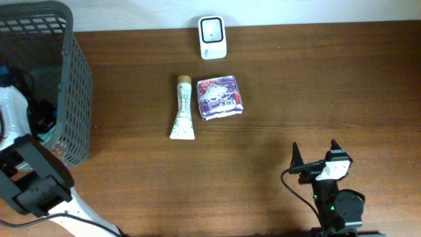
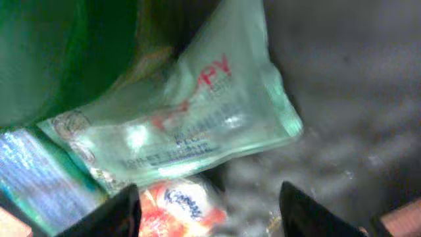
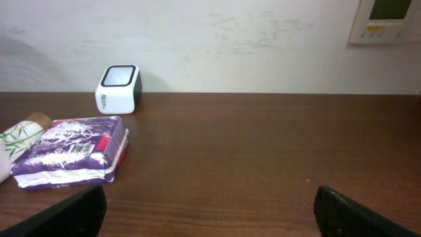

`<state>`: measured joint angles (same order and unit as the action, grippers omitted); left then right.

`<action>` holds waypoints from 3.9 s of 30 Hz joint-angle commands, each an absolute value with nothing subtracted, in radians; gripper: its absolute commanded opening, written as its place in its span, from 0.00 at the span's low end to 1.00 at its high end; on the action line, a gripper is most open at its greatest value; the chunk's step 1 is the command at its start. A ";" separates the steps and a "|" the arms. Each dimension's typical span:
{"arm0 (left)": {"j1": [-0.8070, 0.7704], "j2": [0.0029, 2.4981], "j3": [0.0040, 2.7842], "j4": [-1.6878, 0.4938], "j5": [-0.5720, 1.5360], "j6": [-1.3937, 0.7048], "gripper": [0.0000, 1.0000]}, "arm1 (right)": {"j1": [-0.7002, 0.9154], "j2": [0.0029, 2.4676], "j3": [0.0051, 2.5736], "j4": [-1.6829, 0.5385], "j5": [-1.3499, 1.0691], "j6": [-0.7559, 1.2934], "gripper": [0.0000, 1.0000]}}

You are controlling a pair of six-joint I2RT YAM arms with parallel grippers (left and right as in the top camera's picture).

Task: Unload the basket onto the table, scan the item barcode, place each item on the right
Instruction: 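Grasp the mint-green tissue pack from the basket and place it on the table, then grasp the small orange packet in the basket with the left gripper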

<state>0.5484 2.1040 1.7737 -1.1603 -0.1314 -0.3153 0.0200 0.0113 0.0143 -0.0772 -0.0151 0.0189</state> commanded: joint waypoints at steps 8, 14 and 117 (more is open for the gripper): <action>0.548 2.096 1.736 -1.001 -0.284 -0.275 0.79 | 0.014 0.005 0.006 -0.079 -0.006 0.016 0.99; 0.548 2.142 1.734 -0.981 -0.202 -0.275 0.79 | 0.014 0.005 0.006 -0.079 -0.006 0.016 0.99; 0.572 2.259 2.301 -1.592 -0.106 -0.346 0.77 | 0.014 0.006 0.006 -0.079 -0.006 0.016 0.99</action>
